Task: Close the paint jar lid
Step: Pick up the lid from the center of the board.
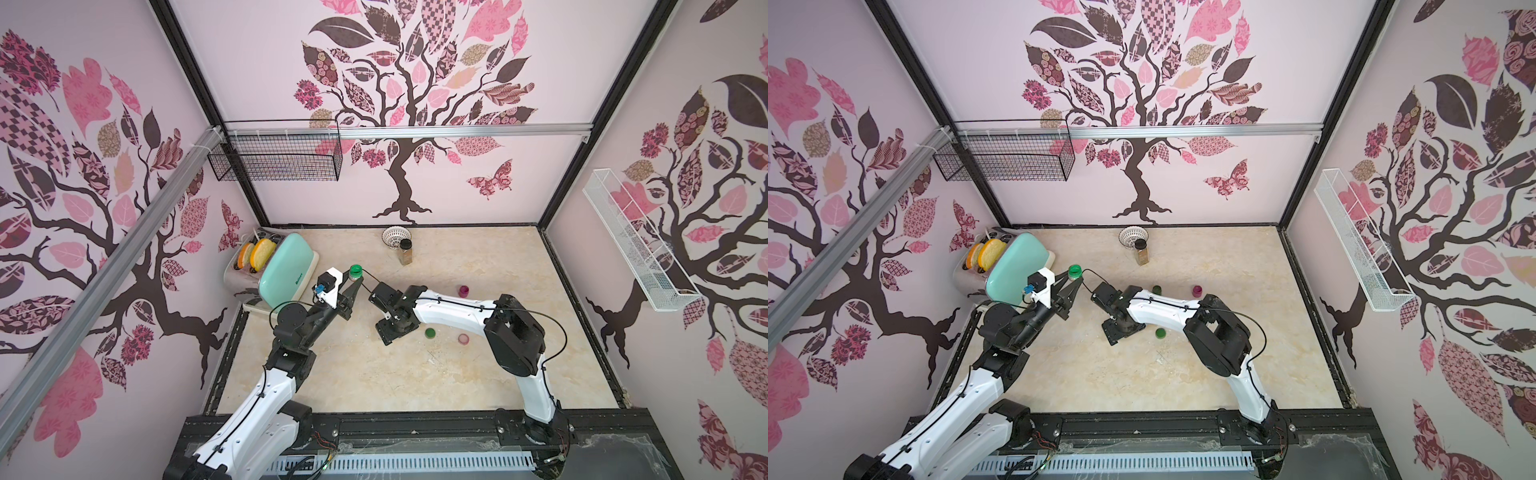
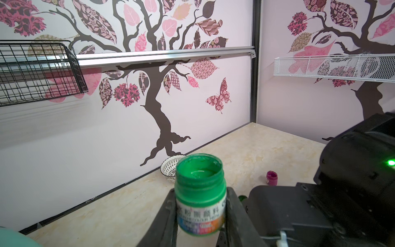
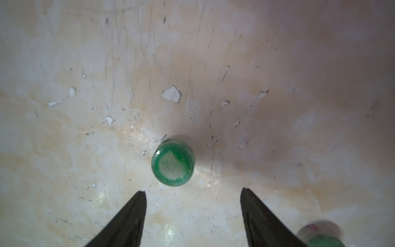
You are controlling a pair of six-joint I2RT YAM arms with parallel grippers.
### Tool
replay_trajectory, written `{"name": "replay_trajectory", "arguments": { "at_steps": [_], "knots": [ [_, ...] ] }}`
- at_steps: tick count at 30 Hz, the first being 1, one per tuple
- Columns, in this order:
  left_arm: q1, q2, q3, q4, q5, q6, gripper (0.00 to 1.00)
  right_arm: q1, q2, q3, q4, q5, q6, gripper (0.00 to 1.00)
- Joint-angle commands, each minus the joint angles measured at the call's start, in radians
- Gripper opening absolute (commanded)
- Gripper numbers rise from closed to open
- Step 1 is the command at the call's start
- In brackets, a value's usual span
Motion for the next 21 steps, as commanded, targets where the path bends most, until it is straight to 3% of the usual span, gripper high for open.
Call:
{"name": "replay_trajectory", "arguments": {
  "at_steps": [1,21],
  "knots": [
    [0.003,-0.017,0.009,-0.008,-0.011,0.008,0.26,0.009,0.025,0.047,0.003,0.022,0.021,0.71],
    [0.003,-0.020,0.007,-0.012,-0.011,0.014,0.27,0.031,0.094,0.114,-0.026,0.056,0.024,0.53]
  ]
}}
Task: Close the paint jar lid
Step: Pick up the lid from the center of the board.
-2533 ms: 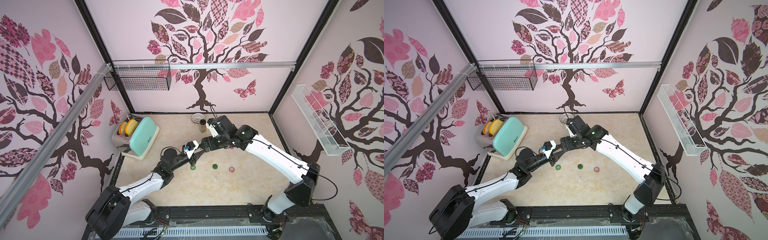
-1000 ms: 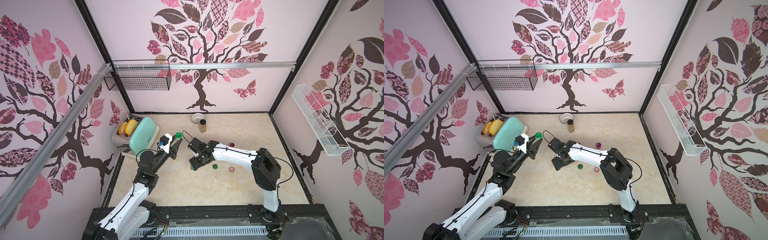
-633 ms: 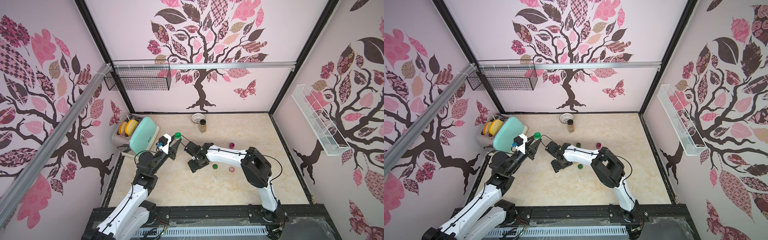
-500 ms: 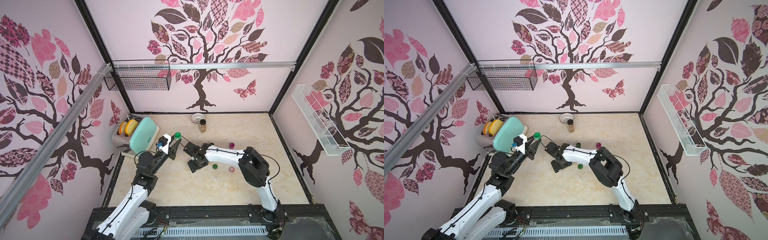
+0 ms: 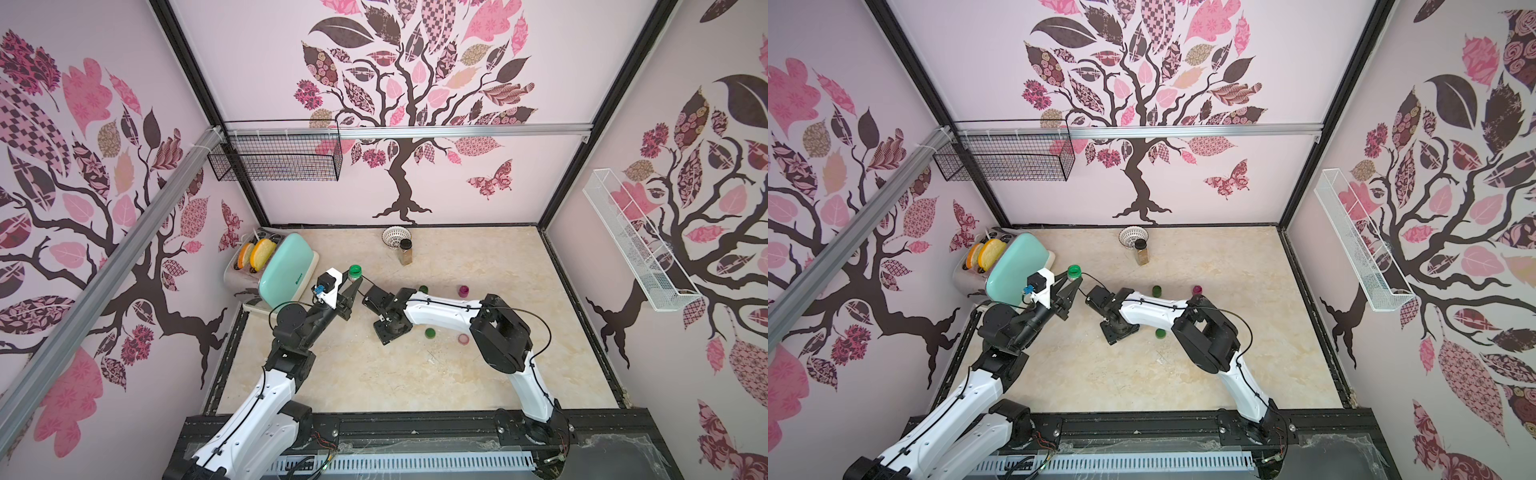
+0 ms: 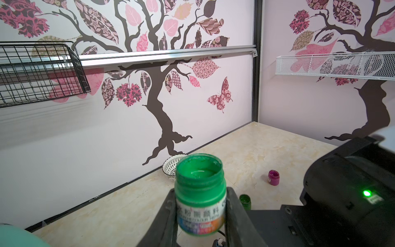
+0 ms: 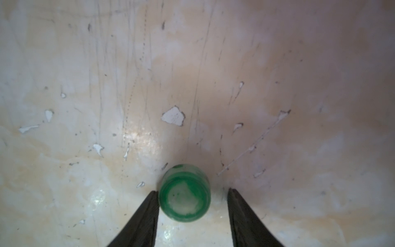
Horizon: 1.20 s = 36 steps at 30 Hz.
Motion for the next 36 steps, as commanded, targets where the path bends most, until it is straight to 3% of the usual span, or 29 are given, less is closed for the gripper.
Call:
{"name": "replay_trajectory", "arguments": {
  "at_steps": [1,36],
  "knots": [
    [0.003,-0.012,0.005,0.001,-0.002,0.004,0.27,0.013,0.010,0.038,-0.015,0.024,0.003,0.53],
    [0.003,-0.015,-0.004,0.010,0.020,-0.002,0.27,0.019,0.036,0.085,-0.058,0.050,0.003,0.33]
  ]
}}
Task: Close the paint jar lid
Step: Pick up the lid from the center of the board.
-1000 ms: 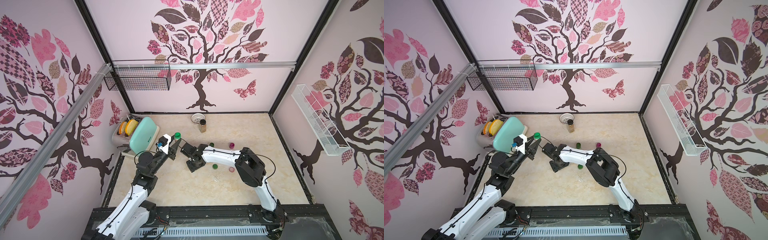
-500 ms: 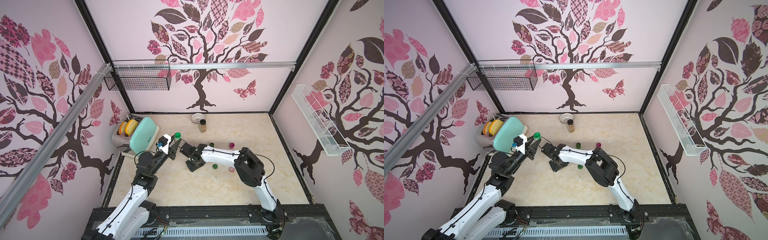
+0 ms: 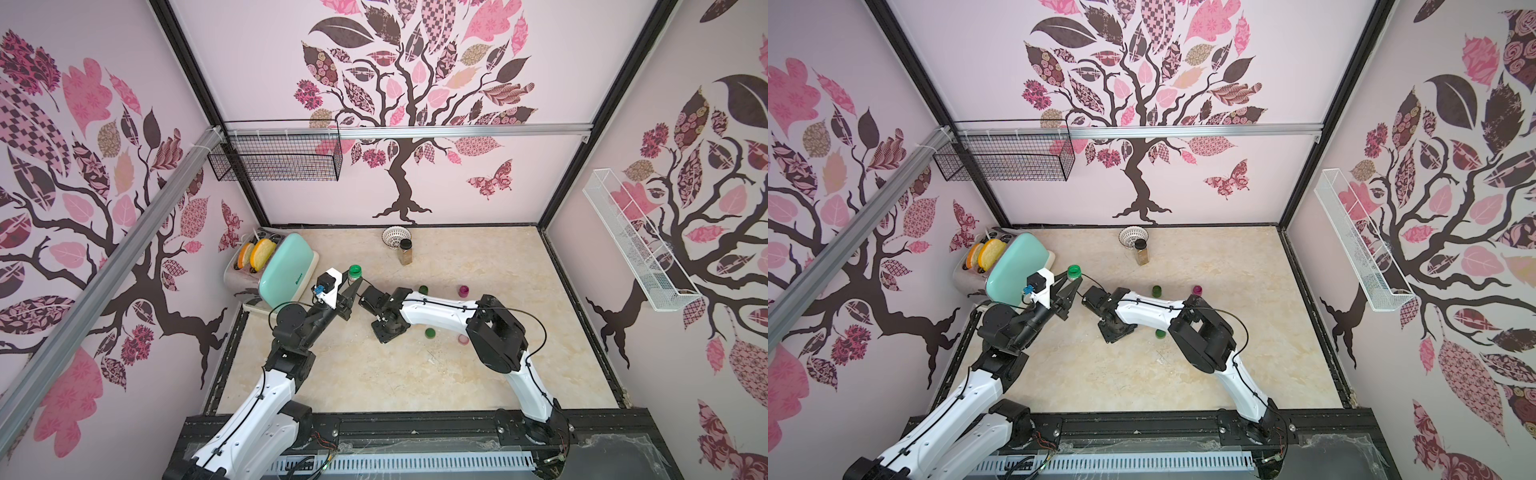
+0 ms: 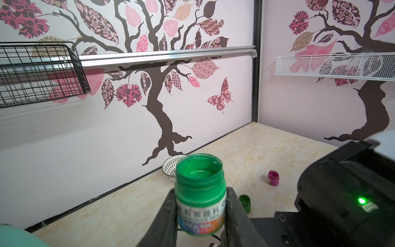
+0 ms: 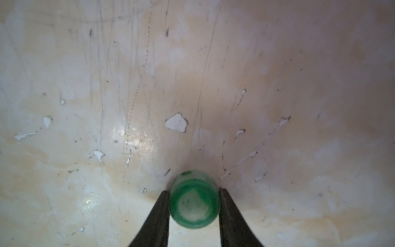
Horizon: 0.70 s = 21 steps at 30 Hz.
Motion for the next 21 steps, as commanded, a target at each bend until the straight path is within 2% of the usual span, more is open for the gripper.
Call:
{"name": "replay_trajectory", "arguments": {
  "at_steps": [1,5,14,17,21],
  "knots": [
    [0.003,-0.011,-0.004,0.011,0.028,0.002,0.26,0.008,-0.006,0.029,-0.015,0.023,0.001,0.33],
    [0.003,-0.009,-0.004,0.022,0.063,0.010,0.25,-0.016,-0.092,-0.010,-0.006,0.030,-0.015,0.32],
    [-0.004,0.003,0.002,0.029,0.169,0.042,0.24,-0.138,-0.410,-0.122,-0.038,-0.019,-0.117,0.32],
    [-0.033,0.027,0.017,0.012,0.210,0.060,0.23,-0.162,-0.502,-0.119,-0.081,-0.046,-0.174,0.32],
    [-0.123,0.030,0.027,-0.062,0.178,0.143,0.23,-0.167,-0.596,-0.085,-0.144,-0.097,-0.232,0.33]
  ]
}}
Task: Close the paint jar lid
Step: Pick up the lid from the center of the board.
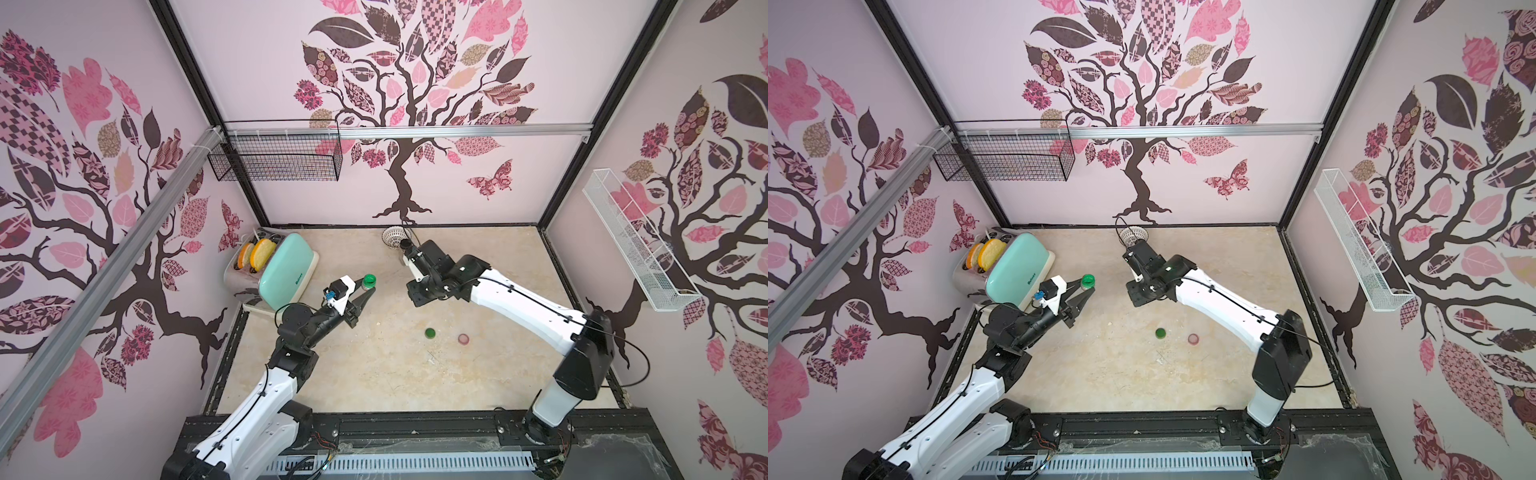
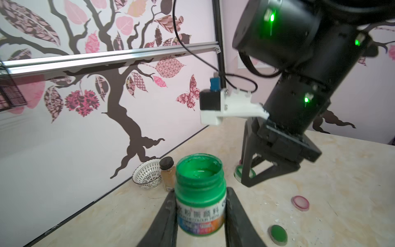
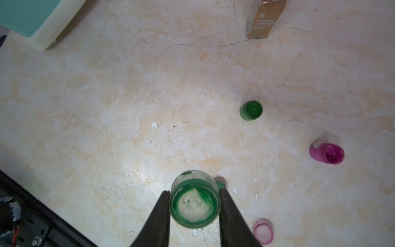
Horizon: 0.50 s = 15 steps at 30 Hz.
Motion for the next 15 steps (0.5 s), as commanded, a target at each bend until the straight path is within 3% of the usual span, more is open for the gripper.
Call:
{"name": "replay_trajectory", "arguments": {
  "at_steps": [1,9,15],
  "knots": [
    [-0.061,-0.001,0.027,-0.044,0.012,0.076,0.23,0.012,-0.055,0.045,-0.087,-0.079,-0.077,0.33],
    [-0.110,0.010,-0.004,-0.014,0.068,0.036,0.22,0.011,-0.117,0.098,-0.120,-0.310,-0.067,0.34],
    [-0.120,0.039,0.010,-0.033,0.136,0.041,0.22,0.011,-0.108,0.134,-0.129,-0.374,-0.057,0.34]
  ]
}}
